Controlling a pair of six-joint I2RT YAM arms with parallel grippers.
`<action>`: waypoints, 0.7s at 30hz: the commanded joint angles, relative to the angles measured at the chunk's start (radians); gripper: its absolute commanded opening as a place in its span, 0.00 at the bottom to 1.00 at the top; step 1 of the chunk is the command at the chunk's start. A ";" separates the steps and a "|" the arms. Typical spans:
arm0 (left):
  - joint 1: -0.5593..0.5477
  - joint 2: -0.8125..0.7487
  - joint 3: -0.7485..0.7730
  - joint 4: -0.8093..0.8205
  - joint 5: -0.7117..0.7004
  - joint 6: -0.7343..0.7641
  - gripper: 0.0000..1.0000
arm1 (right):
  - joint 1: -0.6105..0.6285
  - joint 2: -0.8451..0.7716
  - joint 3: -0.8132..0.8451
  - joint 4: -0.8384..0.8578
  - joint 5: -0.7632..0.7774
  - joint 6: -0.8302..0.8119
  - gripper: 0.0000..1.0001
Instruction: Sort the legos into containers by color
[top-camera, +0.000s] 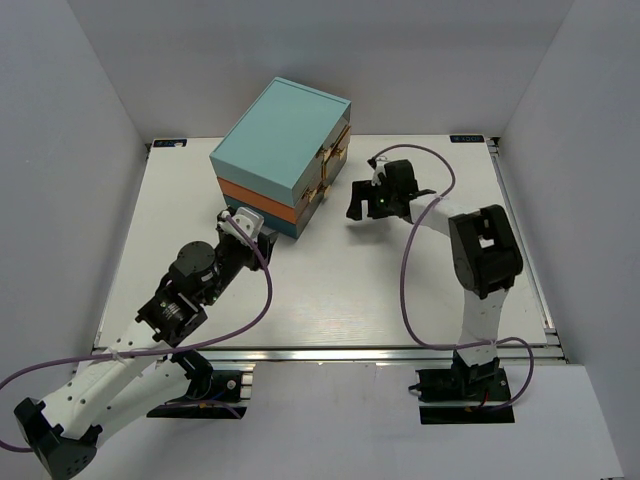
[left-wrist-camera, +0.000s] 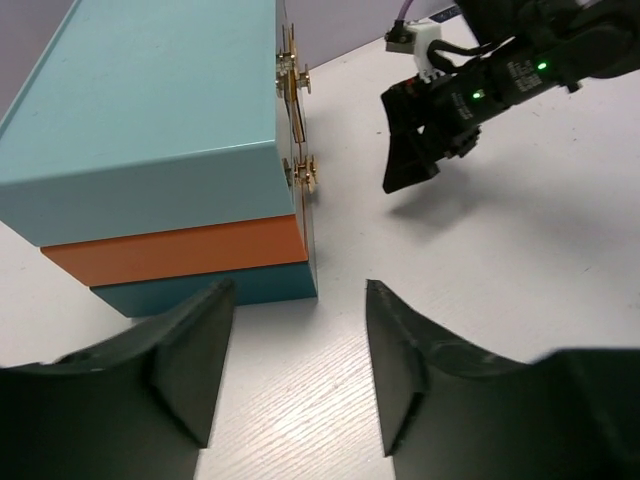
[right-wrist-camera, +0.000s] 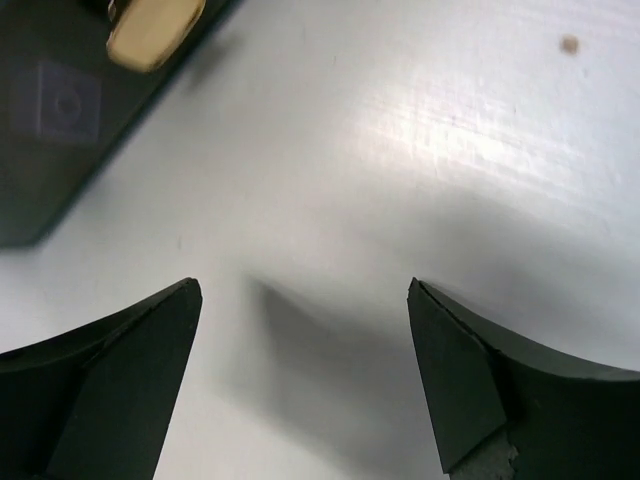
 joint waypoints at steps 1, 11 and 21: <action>0.003 -0.017 -0.005 0.015 0.009 -0.001 0.67 | -0.004 -0.186 -0.043 -0.093 -0.009 -0.151 0.89; 0.003 -0.003 -0.010 0.005 0.060 -0.004 0.98 | -0.001 -0.804 -0.407 -0.121 0.124 -0.205 0.89; 0.003 0.043 -0.013 0.008 0.090 -0.006 0.98 | -0.009 -1.174 -0.621 -0.222 0.290 -0.239 0.89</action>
